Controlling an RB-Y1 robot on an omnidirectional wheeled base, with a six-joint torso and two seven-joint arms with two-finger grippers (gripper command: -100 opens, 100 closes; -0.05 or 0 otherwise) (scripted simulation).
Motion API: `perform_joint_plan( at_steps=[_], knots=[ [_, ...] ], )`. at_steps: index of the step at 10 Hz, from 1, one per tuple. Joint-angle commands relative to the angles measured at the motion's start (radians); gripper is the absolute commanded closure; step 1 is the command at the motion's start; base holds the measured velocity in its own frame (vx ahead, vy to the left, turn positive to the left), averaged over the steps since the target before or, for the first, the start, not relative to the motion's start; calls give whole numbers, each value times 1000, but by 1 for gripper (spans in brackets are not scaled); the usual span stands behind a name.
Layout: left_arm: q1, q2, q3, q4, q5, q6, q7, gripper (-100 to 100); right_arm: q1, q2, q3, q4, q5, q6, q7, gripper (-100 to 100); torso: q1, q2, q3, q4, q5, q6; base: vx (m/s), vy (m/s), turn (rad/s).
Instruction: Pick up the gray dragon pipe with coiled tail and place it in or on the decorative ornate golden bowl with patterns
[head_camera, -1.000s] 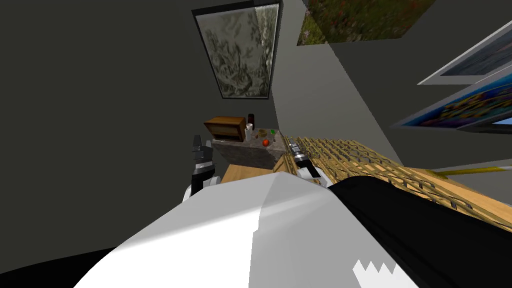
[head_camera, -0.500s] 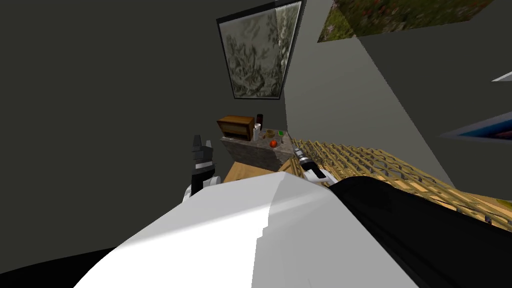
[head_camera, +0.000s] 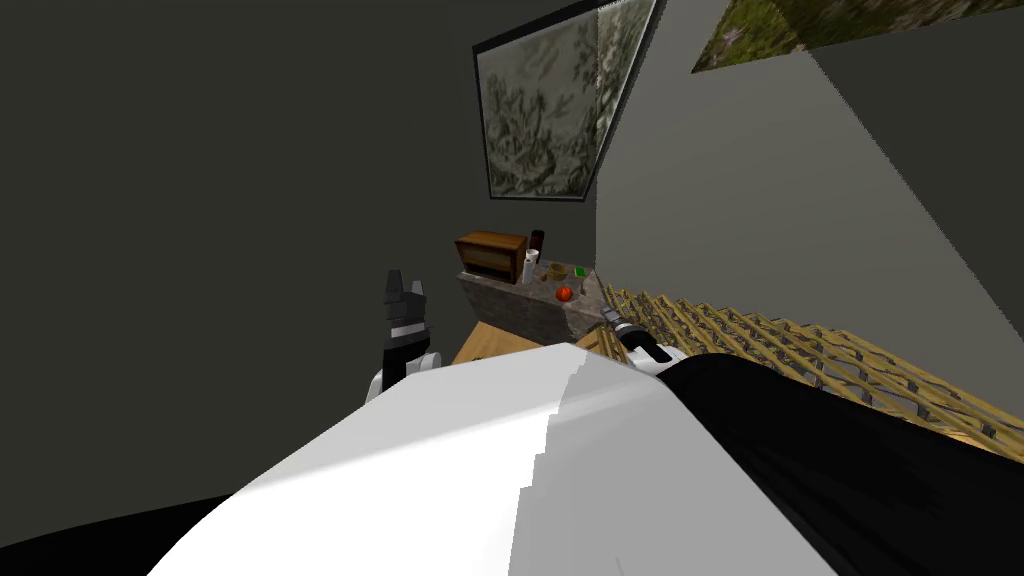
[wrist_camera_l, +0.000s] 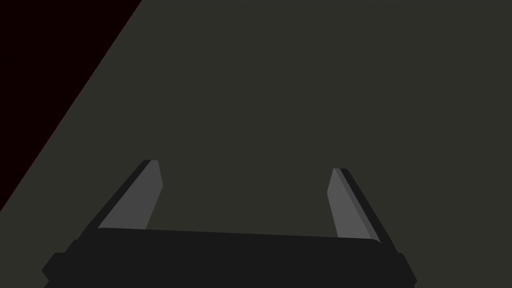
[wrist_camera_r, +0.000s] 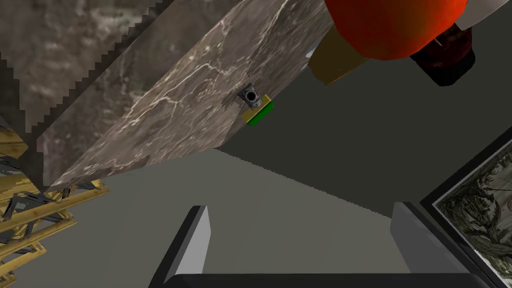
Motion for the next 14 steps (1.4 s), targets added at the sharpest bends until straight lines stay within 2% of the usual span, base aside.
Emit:
perform_joint_plan(
  at_steps=[1, 2, 3, 4, 5, 7, 8, 9, 10, 13, 14],
  knots=[
    [0, 0, 0, 0, 0, 0, 0, 0, -1, -13, 0, 22, 5, 30, 5, -100, 0, 0, 0, 0, 0, 0, 80, 50, 108],
    [0, 0, 0, 0, 0, 0, 0, 0, 14, -42, -4, 59, 8, 48, 5, -100, 0, 0, 0, 0, 0, 0, 73, 65, 188],
    [0, 0, 0, 0, 0, 0, 0, 0, 14, -42, -4, 59, 8, 48, 5, -100, 0, 1, 0, 0, 0, 0, 54, 45, 85],
    [0, 0, 0, 0, 0, 0, 0, 0, 28, -70, -7, 94, 11, 64, 4, -100, 0, 2, 1, 0, 0, 1, 61, 38, 185],
    [0, 0, 0, 0, 0, 0, 0, 0, 28, -70, -7, 97, 11, 64, 4, -100, -1, 2, 1, 0, 0, 0, 54, 22, 78],
    [0, 0, 0, 0, 0, 0, 0, 0, 56, -125, -9, 160, 19, 93, 3, -100, -2, 1, 1, 0, -1, 0, 93, 30, 187],
    [0, 0, 0, 0, 0, 0, 0, 0, 56, -125, -9, 172, 19, 93, 3, -100, -2, -1, 0, 0, 0, 0, 93, 27, 104],
    [0, 0, 0, 0, 0, 0, 0, 0, 69, -151, -8, 205, 23, 106, 2, -100, -2, 0, 0, 0, 0, 1, 100, 24, 172],
    [0, 0, 0, 0, 0, 0, 0, 0, 69, -151, -8, 209, 23, 106, 2, -100, -2, 0, 0, 0, 0, 0, 79, 18, 75],
    [0, 0, 0, 0, 0, 0, 0, 0, 104, -223, 2, 304, 36, 135, -3, -100, -2, -1, -1, 0, 0, 0, 116, 24, 165],
    [0, 0, 0, 0, 0, 0, 0, 0, 104, -223, 2, 312, 36, 135, -3, -100, -2, -3, -2, -1, 0, 0, 101, 18, 103]
  ],
)
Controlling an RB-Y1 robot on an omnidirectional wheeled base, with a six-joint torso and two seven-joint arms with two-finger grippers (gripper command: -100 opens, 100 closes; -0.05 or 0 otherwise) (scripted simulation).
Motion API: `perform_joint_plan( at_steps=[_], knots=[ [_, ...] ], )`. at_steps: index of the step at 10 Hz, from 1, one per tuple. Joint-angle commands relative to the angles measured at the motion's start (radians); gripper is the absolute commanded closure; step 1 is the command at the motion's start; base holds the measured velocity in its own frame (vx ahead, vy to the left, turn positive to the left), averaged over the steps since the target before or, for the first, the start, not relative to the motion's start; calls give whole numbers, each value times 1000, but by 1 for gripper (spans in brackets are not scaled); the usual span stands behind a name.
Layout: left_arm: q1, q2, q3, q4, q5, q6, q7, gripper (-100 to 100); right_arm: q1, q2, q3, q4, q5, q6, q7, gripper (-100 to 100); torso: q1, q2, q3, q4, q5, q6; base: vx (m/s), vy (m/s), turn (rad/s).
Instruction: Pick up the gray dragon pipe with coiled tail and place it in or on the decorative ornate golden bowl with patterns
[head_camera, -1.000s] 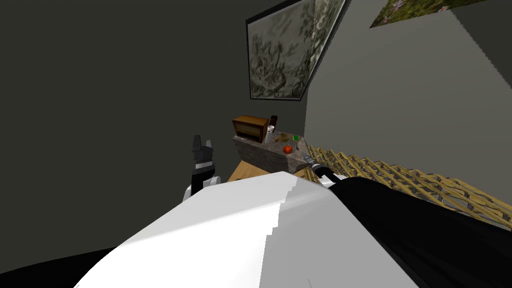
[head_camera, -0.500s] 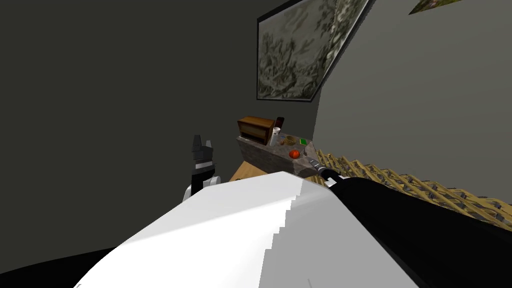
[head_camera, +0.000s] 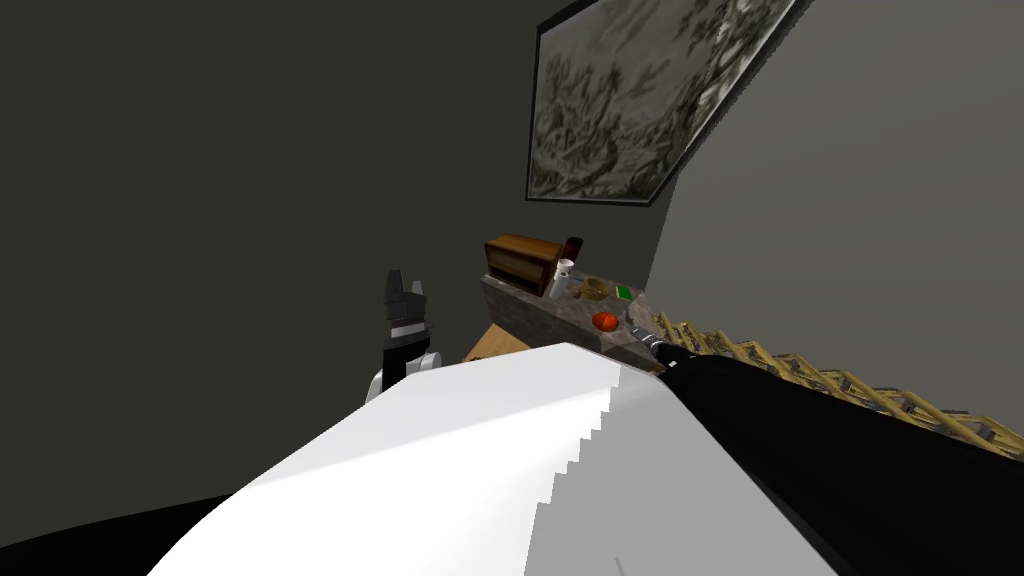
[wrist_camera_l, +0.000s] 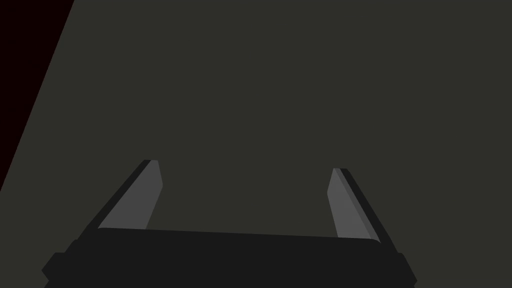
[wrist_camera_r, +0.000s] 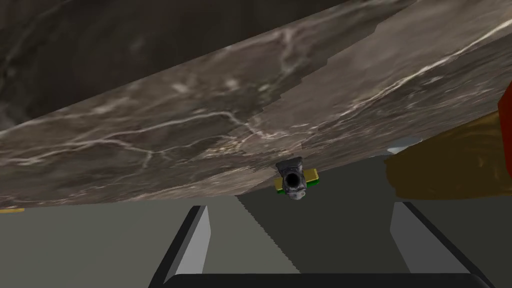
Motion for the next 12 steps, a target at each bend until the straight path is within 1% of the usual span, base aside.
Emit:
perform_joint_plan(
  at_steps=[1, 2, 3, 5, 6, 7, 8, 9, 10, 11, 12],
  knots=[
    [0, 0, 0, 0, 0, 0, 0, 0, 16, -29, 5, 47, 2, 0, -5, -100, 0, 0, 0, 0, 0, 0, 87, 5, 129],
    [0, 0, 0, 0, 0, 0, 0, 0, 25, -49, 10, 70, 7, 6, -7, -100, -1, 1, 1, 0, 0, 0, 107, 4, 167],
    [0, 0, 0, 0, 0, 0, 0, 0, 25, -49, 10, 76, 7, 6, -7, -100, -1, 0, 0, 0, 0, 0, 86, 1, 50],
    [0, 0, 0, 0, 0, 0, 0, 0, 41, -82, 21, 127, 15, 16, -11, -100, -1, 1, 1, 0, 0, 0, 99, -7, 106],
    [0, 0, 0, 0, 0, 0, 0, 0, 53, -107, 31, 166, 21, 22, -14, -100, -2, 1, 0, 0, 0, 0, 134, -4, 163],
    [0, 0, 0, 0, 0, 0, 0, 0, 53, -107, 31, 166, 21, 22, -14, -100, -2, -1, -1, 0, -1, 0, 92, -32, 69],
    [0, 0, 0, 0, 0, 0, 0, 0, 63, -126, 41, 200, 27, 26, -17, -100, -2, 1, 0, 0, -1, 0, 108, -20, 95],
    [0, 0, 0, 0, 0, 0, 0, 0, 47, -117, 42, 198, 24, 18, -14, -100, -2, 0, 0, 0, -1, 0, 48, -19, 22],
    [0, 0, 0, 0, 0, 0, 0, 0, 47, -119, 44, 202, 25, 18, -14, 0, -2, 3, 2, 1, -1, 0, 9, -3, -1],
    [0, 0, 0, 0, 0, 0, 0, 0, 19, -98, 53, 234, 39, 11, -8, -100, -1, 6, 3, 1, 0, 1, 15, -42, 66],
    [0, 0, 0, 0, 0, 0, 0, 0, 5, -88, 57, 250, 46, 7, -5, -100, -3, 6, 4, 2, -1, 0, 12, -73, 87]
  ],
)
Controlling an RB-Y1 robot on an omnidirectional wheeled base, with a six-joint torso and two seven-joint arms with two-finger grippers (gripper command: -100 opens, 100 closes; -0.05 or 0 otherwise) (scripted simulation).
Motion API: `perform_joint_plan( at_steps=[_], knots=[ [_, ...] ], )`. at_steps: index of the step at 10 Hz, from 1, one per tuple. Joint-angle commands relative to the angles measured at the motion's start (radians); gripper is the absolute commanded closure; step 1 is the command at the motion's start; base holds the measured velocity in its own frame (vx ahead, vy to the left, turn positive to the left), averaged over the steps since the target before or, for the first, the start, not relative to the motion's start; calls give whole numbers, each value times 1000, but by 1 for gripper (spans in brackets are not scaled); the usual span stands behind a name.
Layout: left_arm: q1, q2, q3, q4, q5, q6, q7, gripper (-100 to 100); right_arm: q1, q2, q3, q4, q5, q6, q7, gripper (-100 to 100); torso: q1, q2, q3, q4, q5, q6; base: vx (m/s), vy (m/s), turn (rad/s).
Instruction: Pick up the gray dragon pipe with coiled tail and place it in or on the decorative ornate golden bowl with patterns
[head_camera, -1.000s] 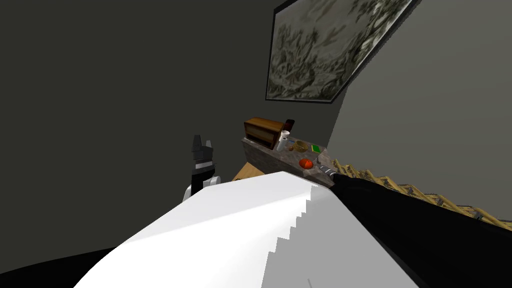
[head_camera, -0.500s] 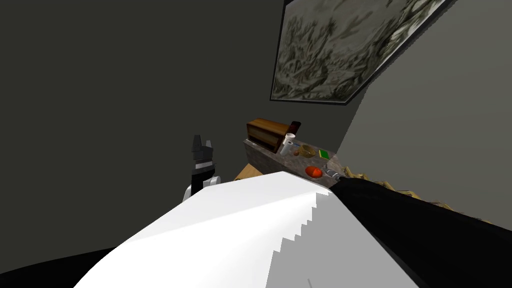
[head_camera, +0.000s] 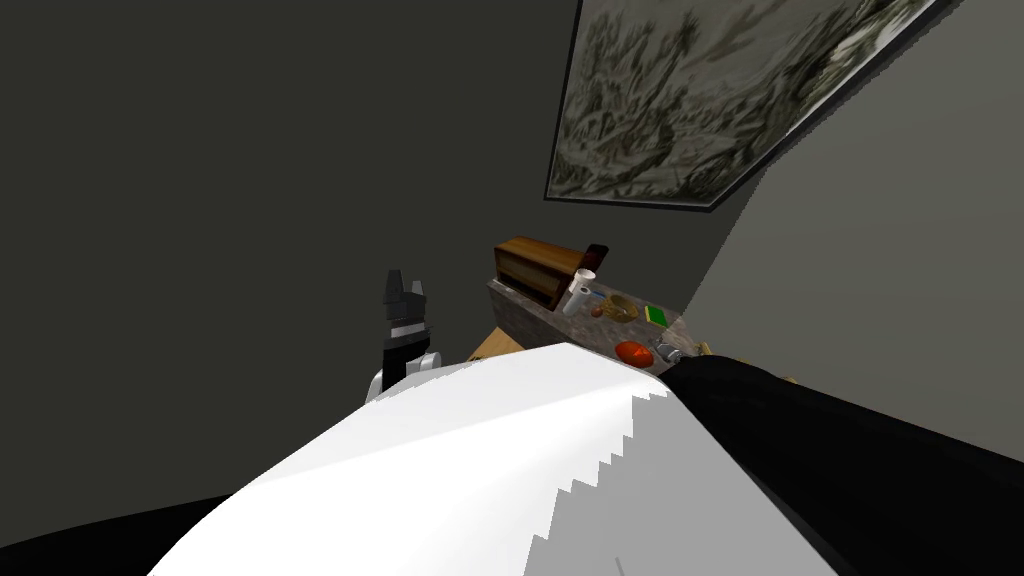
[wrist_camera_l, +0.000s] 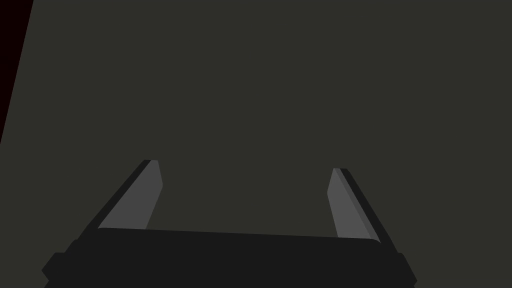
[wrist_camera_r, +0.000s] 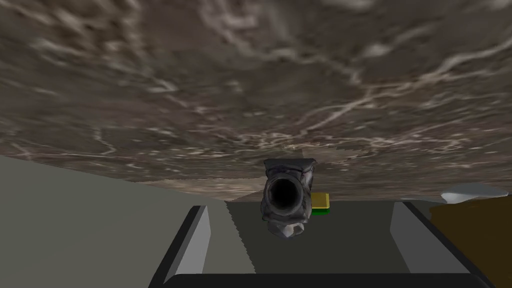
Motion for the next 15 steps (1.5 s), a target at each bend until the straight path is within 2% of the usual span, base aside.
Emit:
perform_joint_plan(
  at_steps=[1, 2, 6, 7, 8, 9, 10, 11, 15],
  knots=[
    [0, 0, 0, 0, 0, 0, 0, 0, 0, 0, 0, 0, 0, 0, 0, -100, 0, 0, 0, 0, 0, 0, -13, -11, 38],
    [0, 0, 0, 0, 0, 0, 0, 0, -2, 1, 1, 2, 1, -1, 1, 100, 3, 1, 1, 0, 1, 0, 0, 0, 0],
    [0, 0, 0, 0, 0, 0, 0, 0, -2, 0, -1, 3, 1, -1, 1, 100, 4, 1, 0, 0, -1, 0, 0, 0, 0],
    [0, 0, 0, 0, 0, 0, 0, 0, -2, 0, -1, 3, 1, -1, 1, 0, 4, 0, 0, 0, -1, 0, 0, 0, 0],
    [0, 0, 0, 0, 0, 0, 0, 0, 22, -12, -8, -25, -9, 5, -4, 100, 4, 0, 0, 0, -1, 0, 5, 26, -79],
    [0, 0, 0, 0, 0, 0, 0, 0, 11, -7, -5, -14, -4, 3, -1, 100, 6, 1, 0, 0, 0, 1, 3, 19, -29],
    [0, 0, 0, 0, 0, 0, 0, 0, 13, -8, -6, -16, -5, 4, -2, 0, 5, 1, 0, 0, 0, 0, 0, 0, 0],
    [0, 0, 0, 0, 0, 0, 0, 0, 11, -42, -18, -26, -15, 26, -23, 100, 5, 1, 0, 0, -1, 0, -68, 49, -33],
    [0, 0, 0, 0, 0, 0, 0, 0, 17, -135, -57, -60, -53, 88, -79, 100, 9, 7, 4, 1, 2, 0, -91, 63, -32]
  ],
)
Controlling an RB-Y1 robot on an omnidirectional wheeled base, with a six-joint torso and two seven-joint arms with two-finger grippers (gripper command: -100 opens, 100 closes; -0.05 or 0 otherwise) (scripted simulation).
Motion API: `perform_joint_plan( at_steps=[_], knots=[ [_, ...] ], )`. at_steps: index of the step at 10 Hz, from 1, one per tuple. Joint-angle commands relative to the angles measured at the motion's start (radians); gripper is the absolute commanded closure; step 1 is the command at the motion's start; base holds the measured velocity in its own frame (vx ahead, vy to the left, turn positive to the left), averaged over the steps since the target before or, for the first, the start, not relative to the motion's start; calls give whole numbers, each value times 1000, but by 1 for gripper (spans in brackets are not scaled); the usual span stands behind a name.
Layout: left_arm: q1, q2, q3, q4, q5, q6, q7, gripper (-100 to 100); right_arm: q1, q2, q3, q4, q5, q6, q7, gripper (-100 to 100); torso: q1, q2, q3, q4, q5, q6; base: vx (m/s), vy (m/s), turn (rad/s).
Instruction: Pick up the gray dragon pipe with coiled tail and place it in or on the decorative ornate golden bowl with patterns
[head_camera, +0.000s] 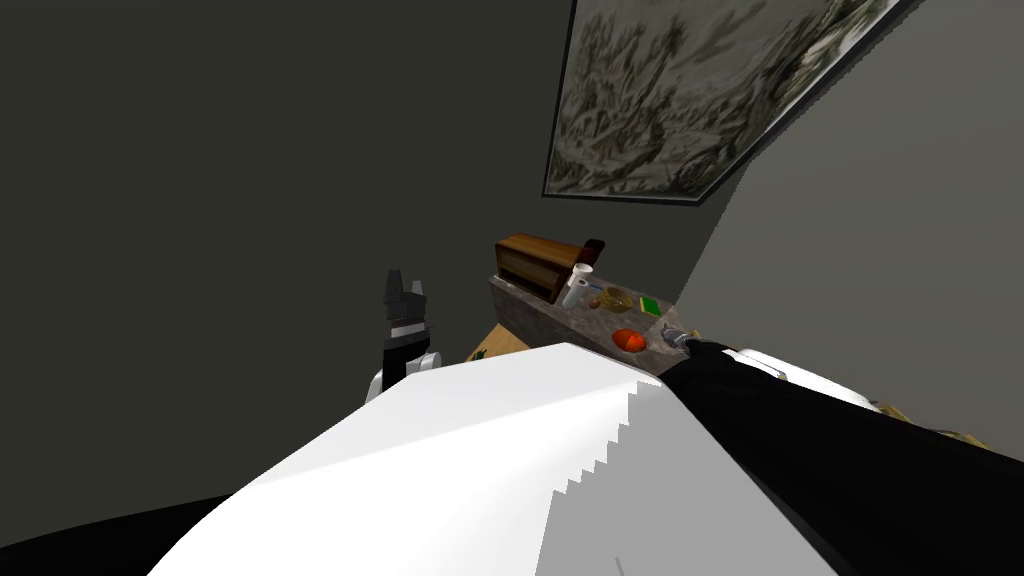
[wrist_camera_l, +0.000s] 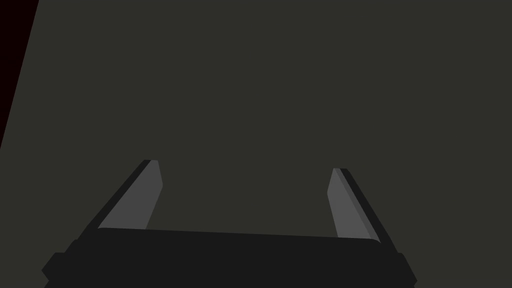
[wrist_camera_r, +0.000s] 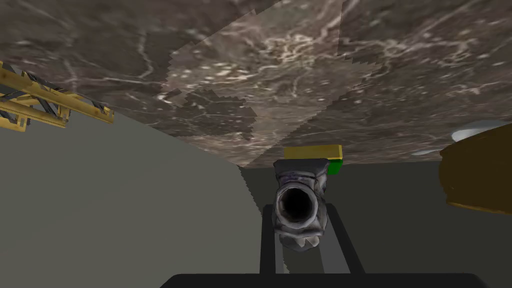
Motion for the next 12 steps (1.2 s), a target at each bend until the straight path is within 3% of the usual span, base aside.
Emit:
perform_joint_plan(
  at_steps=[1, 12],
  knots=[
    [0, 0, 0, 0, 0, 0, 0, 0, 0, -31, -15, -14, -12, 27, -21, 100, 0, 0, 0, 0, 0, 0, -47, 27, -24],
    [0, 0, 0, 0, 0, 0, 0, 0, 26, -251, -104, -108, -105, 193, -149, 100, -2, -6, -3, -1, -1, -1, -21, 18, -17]
  ],
)
